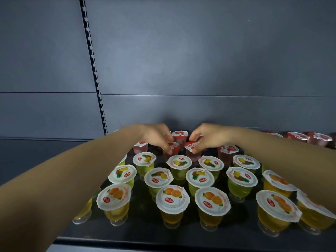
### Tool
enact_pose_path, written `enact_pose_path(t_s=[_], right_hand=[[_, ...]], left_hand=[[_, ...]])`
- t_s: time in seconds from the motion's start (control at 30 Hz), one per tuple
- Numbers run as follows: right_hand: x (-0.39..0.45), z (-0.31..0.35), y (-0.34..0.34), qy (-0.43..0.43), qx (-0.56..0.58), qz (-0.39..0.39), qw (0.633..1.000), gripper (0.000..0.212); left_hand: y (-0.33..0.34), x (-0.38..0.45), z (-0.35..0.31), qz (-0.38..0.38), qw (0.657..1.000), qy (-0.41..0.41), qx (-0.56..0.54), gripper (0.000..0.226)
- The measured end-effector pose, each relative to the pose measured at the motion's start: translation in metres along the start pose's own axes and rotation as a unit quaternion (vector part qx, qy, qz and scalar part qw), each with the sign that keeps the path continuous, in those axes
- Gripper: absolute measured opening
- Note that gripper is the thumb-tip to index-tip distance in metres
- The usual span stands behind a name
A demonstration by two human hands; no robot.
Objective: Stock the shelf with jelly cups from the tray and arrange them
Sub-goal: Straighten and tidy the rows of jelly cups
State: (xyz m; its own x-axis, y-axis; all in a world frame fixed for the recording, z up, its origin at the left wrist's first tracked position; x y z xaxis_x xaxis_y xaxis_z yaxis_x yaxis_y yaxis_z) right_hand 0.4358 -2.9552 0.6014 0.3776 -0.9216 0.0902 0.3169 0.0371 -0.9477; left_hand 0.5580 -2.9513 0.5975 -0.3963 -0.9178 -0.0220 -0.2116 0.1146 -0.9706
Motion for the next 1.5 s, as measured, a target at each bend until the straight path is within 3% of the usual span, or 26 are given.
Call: enact_pose_path(t_s=[0.23, 0.67, 0.87, 1.03, 1.2, 1.5], right_hand=[[0.016, 0.009, 0.007, 0.003, 0.018, -0.012, 1.000, 0.055], [0.025, 0.008, 0.013, 0.013, 0.053, -0.011, 0.998, 0.057], [0.016, 0.013, -0.001, 0.002, 0.026, -0.004, 1.000, 0.055], [-0.013, 0.018, -0.051, -0.011, -0.081, -0.033, 0.996, 0.054], [-0.067, 0.015, -0.100, 0.012, -0.250, -0.044, 0.967, 0.065], [-0.176, 0.017, -0.126, 0.074, -0.288, -0.050, 0.954, 0.068]], left_hand=[[-0.011, 0.003, 0.022, -0.006, 0.997, -0.056, 0.043, 0.051], [-0.009, 0.012, 0.034, -0.001, 0.998, -0.062, 0.011, 0.050], [-0.023, 0.007, 0.023, 0.008, 0.997, -0.064, 0.049, 0.056], [-0.059, -0.010, -0.013, -0.036, 0.998, -0.041, 0.034, 0.062], [-0.084, -0.043, -0.051, -0.077, 0.997, -0.010, 0.015, 0.067], [-0.081, -0.107, -0.116, -0.074, 0.995, 0.033, 0.055, 0.068]])
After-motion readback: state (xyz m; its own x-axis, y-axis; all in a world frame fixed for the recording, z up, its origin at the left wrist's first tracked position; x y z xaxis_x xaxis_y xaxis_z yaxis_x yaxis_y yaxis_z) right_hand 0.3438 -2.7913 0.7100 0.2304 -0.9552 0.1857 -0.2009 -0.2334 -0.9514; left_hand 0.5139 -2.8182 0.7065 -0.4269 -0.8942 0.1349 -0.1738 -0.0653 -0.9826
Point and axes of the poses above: each hand's wrist, its own x-axis towards the middle knuckle, its own y-axis out of the palm, z = x × y, the point moved 9 cm from there along x, towards the middle knuckle, and after that the axes turned 10 degrees about -z, right-handed, at the moved point
